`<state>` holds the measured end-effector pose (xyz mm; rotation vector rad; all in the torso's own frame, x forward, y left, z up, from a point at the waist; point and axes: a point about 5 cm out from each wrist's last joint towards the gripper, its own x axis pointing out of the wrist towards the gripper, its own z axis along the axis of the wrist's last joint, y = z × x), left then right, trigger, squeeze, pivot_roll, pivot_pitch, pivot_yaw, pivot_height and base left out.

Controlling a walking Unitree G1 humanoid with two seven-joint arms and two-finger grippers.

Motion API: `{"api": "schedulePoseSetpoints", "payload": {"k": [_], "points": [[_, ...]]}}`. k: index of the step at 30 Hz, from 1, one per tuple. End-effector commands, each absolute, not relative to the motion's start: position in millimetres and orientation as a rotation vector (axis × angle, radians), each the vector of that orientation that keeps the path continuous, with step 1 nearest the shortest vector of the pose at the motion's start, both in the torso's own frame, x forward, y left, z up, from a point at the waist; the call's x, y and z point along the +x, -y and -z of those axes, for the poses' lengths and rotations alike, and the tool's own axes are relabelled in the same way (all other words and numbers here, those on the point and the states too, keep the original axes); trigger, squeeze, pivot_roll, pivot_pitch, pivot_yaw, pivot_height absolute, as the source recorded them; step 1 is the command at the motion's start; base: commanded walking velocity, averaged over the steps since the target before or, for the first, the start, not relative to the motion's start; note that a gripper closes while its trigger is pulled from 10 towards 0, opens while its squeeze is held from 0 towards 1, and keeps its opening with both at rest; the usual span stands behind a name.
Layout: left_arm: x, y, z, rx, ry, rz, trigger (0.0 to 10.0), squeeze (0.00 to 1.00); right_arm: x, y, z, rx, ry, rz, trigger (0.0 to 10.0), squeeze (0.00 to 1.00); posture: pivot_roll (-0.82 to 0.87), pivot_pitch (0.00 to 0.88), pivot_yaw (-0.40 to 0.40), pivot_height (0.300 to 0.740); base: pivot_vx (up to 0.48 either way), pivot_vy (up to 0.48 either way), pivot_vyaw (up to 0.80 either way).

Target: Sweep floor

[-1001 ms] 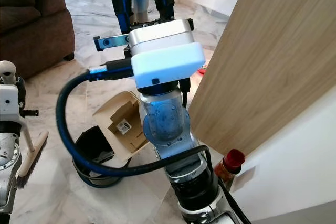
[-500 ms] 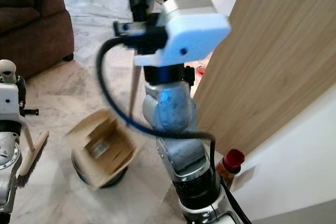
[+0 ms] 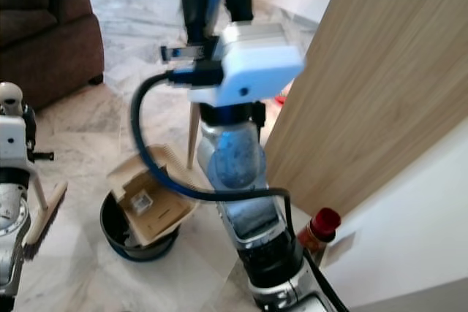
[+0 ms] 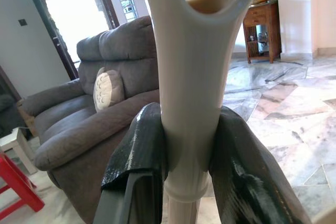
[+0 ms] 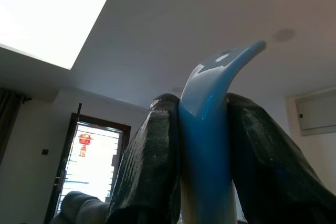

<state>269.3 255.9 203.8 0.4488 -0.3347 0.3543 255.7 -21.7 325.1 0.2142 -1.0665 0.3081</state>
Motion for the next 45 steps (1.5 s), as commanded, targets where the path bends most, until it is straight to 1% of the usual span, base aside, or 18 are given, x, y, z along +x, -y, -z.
{"api": "schedulePoseSetpoints", "payload": {"k": [1, 5, 8, 12, 20, 31, 35, 37, 40, 41, 45], "points": [[269.5, -249.4, -218.7, 0.490, 0.414, -0.339, 10.0, 0.00, 245.1, 22.0, -333.5, 0.319, 1.108, -0.291, 10.0, 0.00, 0.21, 0.101, -0.166, 0.740, 0.000, 0.000, 0.00], [268.8, -250.6, -218.7, 0.491, 0.414, -0.344, 10.0, 0.00, 241.5, 23.4, -336.4, 0.300, 1.158, -0.264, 10.0, 0.00, 0.21, 0.101, -0.167, 0.740, 0.000, 0.000, 0.00], [269.0, -250.3, -218.9, 0.492, 0.415, -0.343, 10.0, 0.00, 233.7, 25.0, -340.7, 0.230, 1.268, -0.222, 10.0, 0.00, 0.21, 0.100, -0.165, 0.740, 0.000, 0.000, 0.00], [269.2, -250.3, -218.8, 0.492, 0.415, -0.343, 10.0, 0.00, 226.6, 26.9, -343.7, 0.171, 1.347, -0.173, 10.0, 0.00, 0.21, 0.098, -0.166, 0.740, 0.000, 0.000, 0.00], [269.8, -250.6, -218.4, 0.492, 0.415, -0.345, 10.0, 0.00, 228.0, 25.7, -342.3, 0.183, 1.335, -0.173, 10.0, 0.00, 0.21, 0.096, -0.167, 0.740, 0.000, 0.000, 0.00], [270.5, -251.6, -218.7, 0.492, 0.419, -0.346, 10.0, 0.00, 225.4, 25.3, -342.5, 0.143, 1.382, -0.134, 10.0, 0.00, 0.22, 0.092, -0.166, 0.740, 0.000, 0.000, 0.00], [270.6, -252.0, -219.0, 0.493, 0.419, -0.346, 10.0, 0.00, 226.0, 25.0, -342.1, 0.156, 1.370, -0.134, 10.0, 0.00, 0.22, 0.093, -0.166, 0.740, 0.000, 0.000, 0.00], [270.6, -252.2, -219.0, 0.493, 0.419, -0.345, 10.0, 0.00, 228.3, 25.8, -341.2, 0.165, 1.349, -0.125, 10.0, 0.00, 0.22, 0.092, -0.165, 0.740, 0.000, 0.000, 0.00], [270.6, -252.2, -218.9, 0.493, 0.419, -0.344, 10.0, 0.00, 238.8, 27.4, -336.9, 0.176, 1.265, -0.108, 10.0, 0.00, 0.22, 0.092, -0.165, 0.740, 0.000, 0.000, 0.00], [270.9, -252.1, -219.0, 0.492, 0.419, -0.342, 10.0, 0.00, 251.2, 26.9, -332.5, 0.112, 1.214, -0.115, 10.0, 0.00, 0.22, 0.091, -0.165, 0.740, 0.000, 0.000, 0.00], [271.1, -251.3, -218.9, 0.491, 0.419, -0.340, 10.0, 0.00, 268.8, 33.9, -325.6, 0.012, 1.171, -0.113, 10.0, 0.00, 0.22, 0.091, -0.165, 0.740, 0.000, 0.000, 0.00]]}}
